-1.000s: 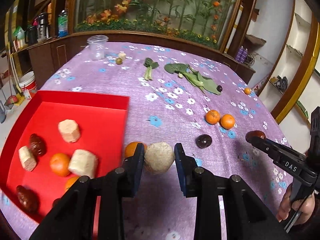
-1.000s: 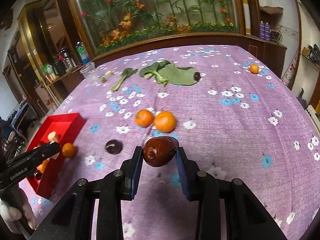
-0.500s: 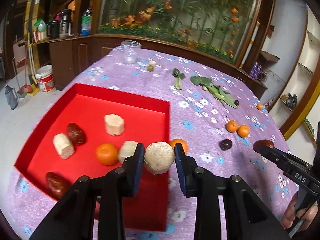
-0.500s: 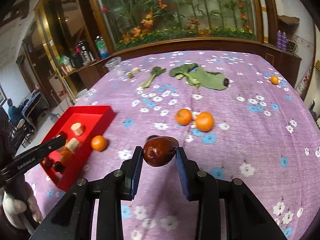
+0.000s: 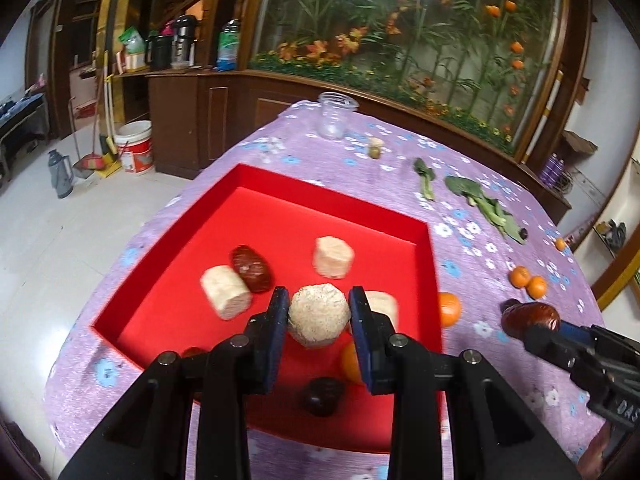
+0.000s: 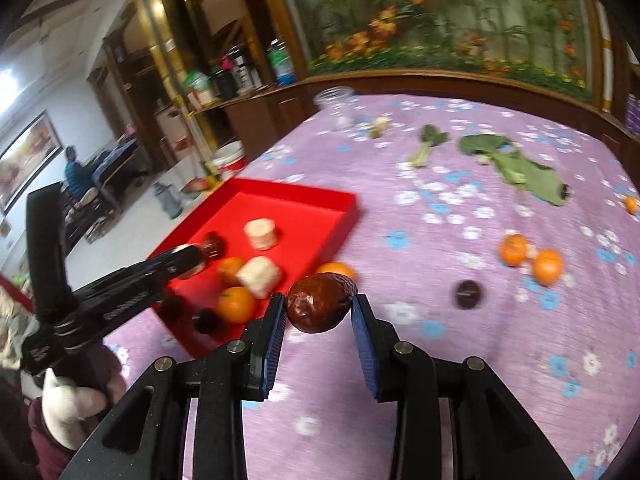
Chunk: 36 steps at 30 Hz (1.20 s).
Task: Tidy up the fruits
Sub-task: 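Carry the date and root chunk into the red tray and open both tools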
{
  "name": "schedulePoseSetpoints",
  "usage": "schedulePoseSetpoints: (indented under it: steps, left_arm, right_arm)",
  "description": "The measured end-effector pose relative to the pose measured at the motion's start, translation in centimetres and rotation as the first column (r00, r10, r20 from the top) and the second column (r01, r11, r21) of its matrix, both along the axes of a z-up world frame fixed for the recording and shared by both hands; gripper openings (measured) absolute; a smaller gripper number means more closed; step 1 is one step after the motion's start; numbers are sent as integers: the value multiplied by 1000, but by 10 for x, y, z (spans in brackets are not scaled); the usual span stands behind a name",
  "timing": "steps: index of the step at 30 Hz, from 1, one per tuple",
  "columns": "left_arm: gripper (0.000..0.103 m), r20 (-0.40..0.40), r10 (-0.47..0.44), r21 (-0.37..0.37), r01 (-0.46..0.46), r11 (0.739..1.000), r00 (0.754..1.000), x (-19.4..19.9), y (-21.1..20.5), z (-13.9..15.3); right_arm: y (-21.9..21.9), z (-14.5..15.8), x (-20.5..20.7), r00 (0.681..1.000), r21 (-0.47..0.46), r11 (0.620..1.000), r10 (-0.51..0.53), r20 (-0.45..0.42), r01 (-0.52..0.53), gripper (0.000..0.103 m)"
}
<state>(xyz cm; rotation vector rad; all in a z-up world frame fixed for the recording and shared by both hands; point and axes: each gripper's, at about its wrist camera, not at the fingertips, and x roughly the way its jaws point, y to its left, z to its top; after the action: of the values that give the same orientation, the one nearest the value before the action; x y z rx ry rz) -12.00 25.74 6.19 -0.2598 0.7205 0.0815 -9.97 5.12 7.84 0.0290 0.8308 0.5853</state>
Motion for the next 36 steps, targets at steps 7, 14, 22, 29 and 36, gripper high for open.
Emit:
schedulePoseSetpoints:
  steps: [7, 14, 22, 29, 36]
  left_arm:
    - [30, -4, 49, 8, -49, 999, 999, 2, 22, -6]
    - [30, -7, 83, 19, -83, 996, 997, 4, 35, -11]
    - [30, -12, 121, 22, -120, 992, 993, 4, 48, -15]
    - [52, 1, 133, 33, -133, 991, 991, 2, 50, -12]
    - [69, 20, 139, 63, -140, 988, 990, -1, 46, -3]
  right_arm:
    - [53, -9, 7, 994, -15, 994, 104, -33, -104, 37]
    - [84, -22, 20, 988, -43, 989, 139, -75, -142, 37]
    - [102, -27, 28, 986, -63, 986, 148, -78, -153, 37]
    - [116, -29, 35, 986, -68, 985, 154, -71, -158, 38]
    - [113, -28, 37, 986, -31, 988, 151, -72, -154, 41]
